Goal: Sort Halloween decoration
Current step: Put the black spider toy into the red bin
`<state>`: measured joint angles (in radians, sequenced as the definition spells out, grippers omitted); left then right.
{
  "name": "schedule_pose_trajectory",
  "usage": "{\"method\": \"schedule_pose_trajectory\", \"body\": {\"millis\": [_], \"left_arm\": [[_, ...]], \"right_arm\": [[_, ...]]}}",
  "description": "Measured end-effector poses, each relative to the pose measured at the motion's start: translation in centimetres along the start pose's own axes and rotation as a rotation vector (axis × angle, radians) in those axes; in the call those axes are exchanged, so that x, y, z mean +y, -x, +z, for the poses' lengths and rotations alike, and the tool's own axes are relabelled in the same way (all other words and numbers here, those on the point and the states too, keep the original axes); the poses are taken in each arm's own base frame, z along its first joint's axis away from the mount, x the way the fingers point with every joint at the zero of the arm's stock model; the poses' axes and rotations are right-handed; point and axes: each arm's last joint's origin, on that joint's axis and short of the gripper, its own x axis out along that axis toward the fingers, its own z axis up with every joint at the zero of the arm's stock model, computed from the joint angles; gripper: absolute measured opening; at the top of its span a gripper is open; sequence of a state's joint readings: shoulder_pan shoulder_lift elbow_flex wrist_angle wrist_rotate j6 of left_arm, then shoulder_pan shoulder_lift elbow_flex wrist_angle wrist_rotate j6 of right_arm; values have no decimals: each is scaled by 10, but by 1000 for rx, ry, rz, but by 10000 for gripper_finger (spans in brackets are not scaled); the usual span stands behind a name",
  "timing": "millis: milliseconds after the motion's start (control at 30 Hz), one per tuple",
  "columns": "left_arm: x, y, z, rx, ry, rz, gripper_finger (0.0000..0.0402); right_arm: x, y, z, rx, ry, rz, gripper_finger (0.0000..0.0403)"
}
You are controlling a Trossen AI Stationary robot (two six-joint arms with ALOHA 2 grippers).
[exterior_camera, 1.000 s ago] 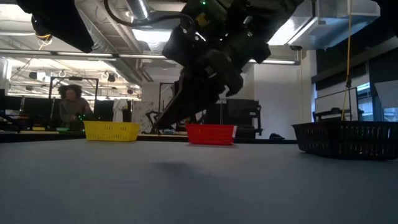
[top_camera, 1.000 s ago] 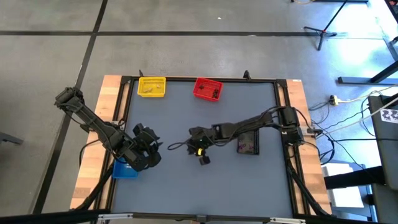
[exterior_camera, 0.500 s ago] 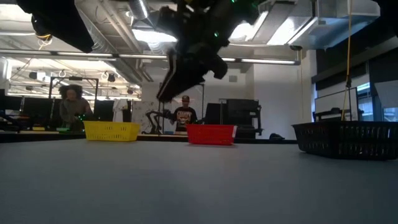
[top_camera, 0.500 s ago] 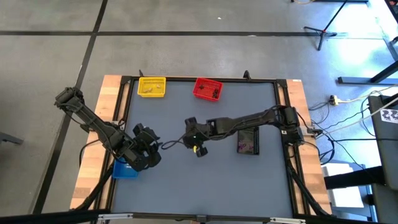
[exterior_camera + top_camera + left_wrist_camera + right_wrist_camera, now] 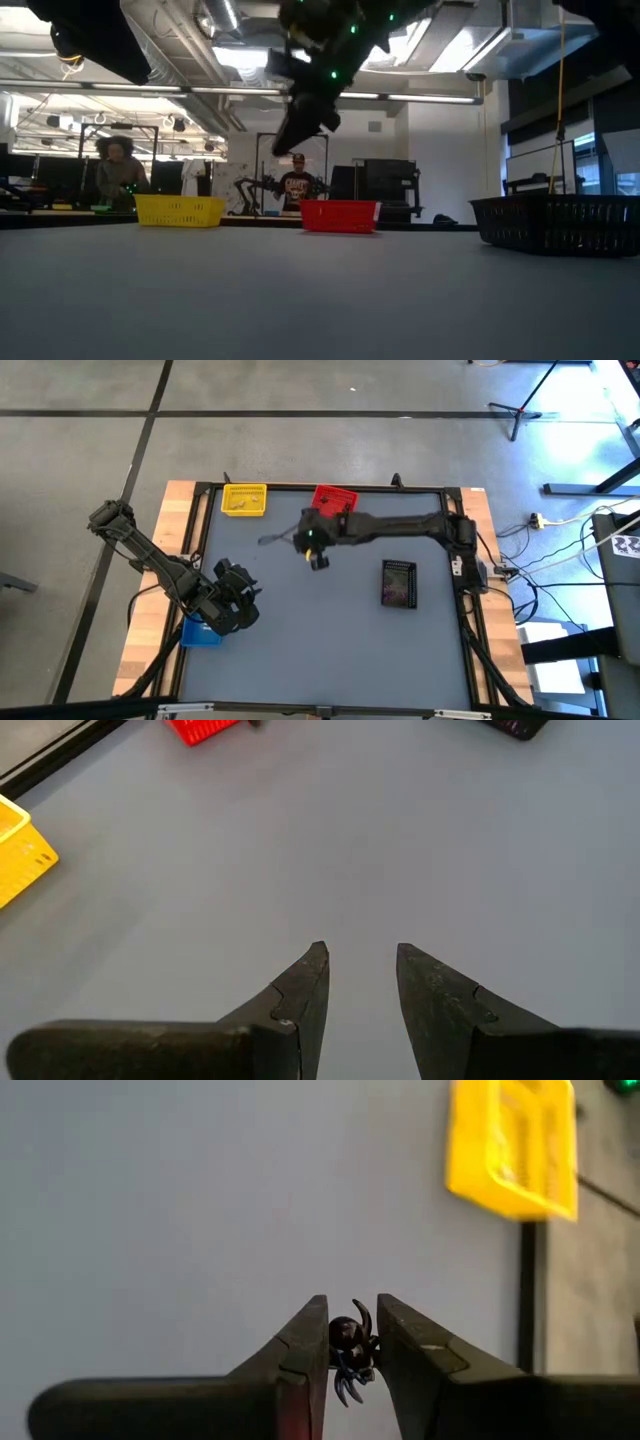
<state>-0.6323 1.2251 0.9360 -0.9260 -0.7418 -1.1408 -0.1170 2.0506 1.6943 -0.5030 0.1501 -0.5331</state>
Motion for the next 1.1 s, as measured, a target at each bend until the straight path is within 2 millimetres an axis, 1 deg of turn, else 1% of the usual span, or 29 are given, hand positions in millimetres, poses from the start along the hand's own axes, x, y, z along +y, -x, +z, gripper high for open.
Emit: {"method": "schedule_pose_trajectory", "body": {"millis": [100,300,433,567,733,1100], "left_arm": [[0,0,0,0,-1,0,111],[0,0,0,0,-1,0,111],[0,0,0,0,-1,0,111],[0,0,0,0,-1,0,111],[0,0,0,0,-1,0,111],[0,0,0,0,-2,0,111]], "right_arm": [[-25,-4,-17,35,-50,-30,83],[-70,-7,-52,104,-143,-82,83],[-94,-7,-73,134,-197,-117,83],[-113,-6,-91,158,-241,-144,83],[-126,-4,-105,164,-275,-151,83],[-127,-4,-105,151,-279,-140,83]]}}
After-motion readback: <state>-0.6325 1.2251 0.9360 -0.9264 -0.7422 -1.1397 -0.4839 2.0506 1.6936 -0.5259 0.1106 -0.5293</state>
